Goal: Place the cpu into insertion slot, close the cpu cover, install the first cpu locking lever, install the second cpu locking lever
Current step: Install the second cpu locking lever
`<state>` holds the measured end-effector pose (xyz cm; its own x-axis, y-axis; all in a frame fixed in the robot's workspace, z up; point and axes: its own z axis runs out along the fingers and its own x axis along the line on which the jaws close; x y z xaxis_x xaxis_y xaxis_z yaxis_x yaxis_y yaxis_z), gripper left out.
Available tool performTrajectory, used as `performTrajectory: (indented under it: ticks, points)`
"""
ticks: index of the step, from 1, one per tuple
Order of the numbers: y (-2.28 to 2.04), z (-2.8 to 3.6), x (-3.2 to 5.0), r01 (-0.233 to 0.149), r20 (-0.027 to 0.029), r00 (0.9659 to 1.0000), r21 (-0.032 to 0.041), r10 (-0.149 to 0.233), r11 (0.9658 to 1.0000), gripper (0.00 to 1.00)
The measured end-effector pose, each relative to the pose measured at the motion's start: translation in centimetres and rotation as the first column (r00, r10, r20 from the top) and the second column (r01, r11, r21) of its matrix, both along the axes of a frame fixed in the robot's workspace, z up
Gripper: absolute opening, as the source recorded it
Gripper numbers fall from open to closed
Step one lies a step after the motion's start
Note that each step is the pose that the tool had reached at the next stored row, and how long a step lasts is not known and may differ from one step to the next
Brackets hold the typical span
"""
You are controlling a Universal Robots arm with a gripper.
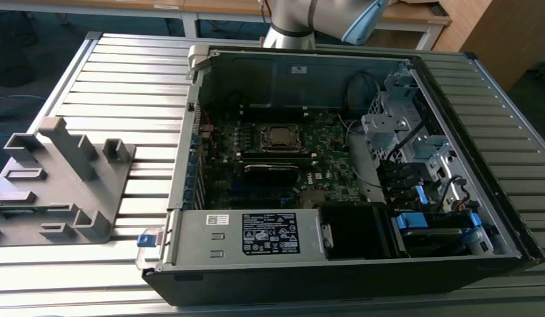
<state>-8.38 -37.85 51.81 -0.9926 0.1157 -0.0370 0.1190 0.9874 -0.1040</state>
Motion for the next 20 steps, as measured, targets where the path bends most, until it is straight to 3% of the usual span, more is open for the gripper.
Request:
performTrajectory:
  ticks: [7,20]
  points:
    - [0.00,-0.47,0.00,0.000,-0.0001,1.0000,-0.0008,0.000,1.0000,0.10]
    - [0.00,-0.60,0.00,0.000,0.0000,1.0000,-0.0009,0.000,1.0000,0.10]
